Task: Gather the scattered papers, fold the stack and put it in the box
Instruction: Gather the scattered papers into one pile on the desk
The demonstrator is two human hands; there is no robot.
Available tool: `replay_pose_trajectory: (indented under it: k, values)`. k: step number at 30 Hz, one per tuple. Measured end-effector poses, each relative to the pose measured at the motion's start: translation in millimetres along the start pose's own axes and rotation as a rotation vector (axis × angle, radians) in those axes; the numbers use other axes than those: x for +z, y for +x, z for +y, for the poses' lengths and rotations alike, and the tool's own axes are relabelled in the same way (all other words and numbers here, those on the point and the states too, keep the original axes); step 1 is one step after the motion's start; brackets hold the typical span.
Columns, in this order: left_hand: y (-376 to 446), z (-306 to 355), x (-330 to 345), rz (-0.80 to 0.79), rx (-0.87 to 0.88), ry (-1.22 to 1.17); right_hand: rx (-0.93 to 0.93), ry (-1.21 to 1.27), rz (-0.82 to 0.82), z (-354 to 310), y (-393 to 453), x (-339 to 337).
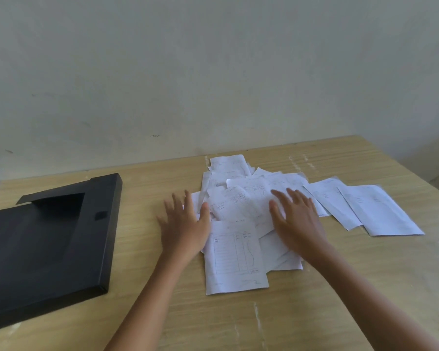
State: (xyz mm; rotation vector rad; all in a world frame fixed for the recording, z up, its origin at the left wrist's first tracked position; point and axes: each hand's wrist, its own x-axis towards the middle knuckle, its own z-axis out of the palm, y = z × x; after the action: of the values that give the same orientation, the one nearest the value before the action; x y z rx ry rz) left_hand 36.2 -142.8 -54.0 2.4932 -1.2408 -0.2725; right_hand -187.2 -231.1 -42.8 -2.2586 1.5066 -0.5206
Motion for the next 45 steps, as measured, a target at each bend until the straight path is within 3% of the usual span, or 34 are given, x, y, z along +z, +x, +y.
replay_pose_trajectory:
  k: [2,7,11,16,22,27,32,36,41,45]
  values:
    - [-7.4,-4.2,5.5,0.017,0.023,0.069,0.047,0.038,-0.024,0.4,9.1,-4.8]
    - [-14.1,-0.5,5.6,-0.066,0.209,0.01,-0.05,0.188,-0.138,-10.3,8.3,-2.1]
    - [-25.8,-16.6,-8.9,-0.069,0.123,-0.028,0.053,0.043,-0.036,-1.3,3.8,-7.3]
    - [-54.5,-12.7,-2.9,-0.127,0.206,0.139,-0.109,0.157,-0.131,5.9,-13.6,-7.0]
    - [-75.3,1.7,1.1,-0.028,0.099,0.049,0.066,0.245,0.114,-0.1,-56.1,-23.0]
    - [-104.0,4.8,9.2,-0.021,0.11,0.142,0.089,0.371,0.022,6.4,-95.2,-22.0]
    - [-100.7,24.1,11.1,-0.015,0.049,0.084,0.051,0.553,0.085,7.0,-100.1,-20.7]
    - [-100.6,23.1,8.2,-0.006,0.027,0.048,0.103,0.506,0.071,10.5,-95.2,-22.6]
    - [-98.2,24.4,10.6,-0.011,0.057,0.075,-0.058,0.471,0.003,8.6,-101.5,-17.4]
    - [-96.8,25.5,9.7,-0.005,0.064,0.044,0.008,0.499,0.102,13.6,-98.9,-17.5]
